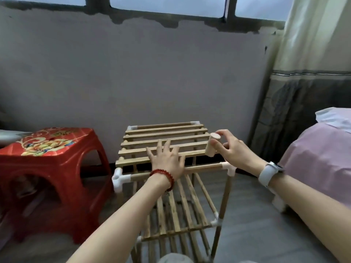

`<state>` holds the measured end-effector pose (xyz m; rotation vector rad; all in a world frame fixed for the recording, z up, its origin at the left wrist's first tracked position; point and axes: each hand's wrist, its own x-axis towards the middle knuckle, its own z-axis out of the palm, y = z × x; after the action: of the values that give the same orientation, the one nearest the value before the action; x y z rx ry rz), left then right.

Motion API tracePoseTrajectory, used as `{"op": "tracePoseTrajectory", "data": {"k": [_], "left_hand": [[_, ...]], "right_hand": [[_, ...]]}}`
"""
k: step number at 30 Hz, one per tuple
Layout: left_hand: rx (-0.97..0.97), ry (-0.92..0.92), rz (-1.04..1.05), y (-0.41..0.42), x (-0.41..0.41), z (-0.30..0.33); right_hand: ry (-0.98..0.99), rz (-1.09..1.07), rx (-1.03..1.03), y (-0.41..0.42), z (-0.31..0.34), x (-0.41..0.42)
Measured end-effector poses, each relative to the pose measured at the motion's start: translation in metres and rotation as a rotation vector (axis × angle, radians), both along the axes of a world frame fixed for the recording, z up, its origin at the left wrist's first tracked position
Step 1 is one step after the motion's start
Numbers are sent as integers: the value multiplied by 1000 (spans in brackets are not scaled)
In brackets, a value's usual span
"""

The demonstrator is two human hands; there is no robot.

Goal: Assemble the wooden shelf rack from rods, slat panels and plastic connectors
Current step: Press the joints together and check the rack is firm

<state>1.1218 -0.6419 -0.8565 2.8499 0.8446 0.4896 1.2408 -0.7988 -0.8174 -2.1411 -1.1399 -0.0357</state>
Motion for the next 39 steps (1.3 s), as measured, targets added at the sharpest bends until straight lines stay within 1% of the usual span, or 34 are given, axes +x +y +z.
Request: {"op": "tracePoseTrajectory", "data": {"k": [3,6,8,9,11,14,17,20,21,22,24,25,26,27,28,29,30,31,32,34,35,36,37,39], "left_hand": [[8,11,-76,-27,32,-8],[-5,-4,-56,-40,51,-17],[24,-16,-34,-41,53,-21],[42,-23,-29,-41,53,-21],[68,-41,-25,-40,52,-22],[91,-55,-30,-41,50,-24],[90,-58,-28,-41,49,-27],[89,-63,-23,-42,50,-30],[90,-66,-24,-42,50,-30],[90,-69,-25,-42,49,-31],[96,-72,-27,-42,48,-31],[102,-71,-29,-44,47,-32],[105,-74,-23,-43,48,-32],[104,-65,-27,-44,48,-31],[101,-60,-28,-45,50,-31],[103,-69,-23,-45,51,-31],[104,-70,-19,-44,52,-32],[104,-67,-21,-43,52,-31],[98,-58,-25,-41,51,-31],[89,-46,-31,-40,49,-33],[88,-43,-36,-40,49,-31],[79,-36,-38,-40,49,-30],[72,-23,-44,-41,48,-29],[68,-23,-42,-43,49,-29]], "right_hand": [[-63,-68,-55,-30,4,20],[-60,-88,-135,-46,1,34],[-67,-119,-200,-49,-3,37],[-72,-148,-194,-50,0,38],[-94,-191,-130,-49,11,38],[-207,-230,-32,-43,25,33],[-255,-261,75,-36,40,31],[-410,-313,243,-32,37,29],[-495,-328,222,-32,24,30],[-544,-329,107,-32,3,30],[-434,-331,-224,-40,-30,24],[-372,-333,-313,-46,-35,28],[-355,-317,-313,-47,-27,37],[-317,-323,-209,-48,-14,41],[-304,-328,-41,-47,1,44],[-331,-338,179,-43,14,44],[-428,-352,321,-38,22,40],[-562,-371,277,-33,18,34],[-662,-340,104,-27,1,26],[-598,-193,-258,-23,-30,9],[-545,-143,-323,-26,-31,9],[-518,-143,-280,-25,-23,18],[-505,-174,-186,-26,-11,23],[-515,-208,104,-26,8,29]]}}
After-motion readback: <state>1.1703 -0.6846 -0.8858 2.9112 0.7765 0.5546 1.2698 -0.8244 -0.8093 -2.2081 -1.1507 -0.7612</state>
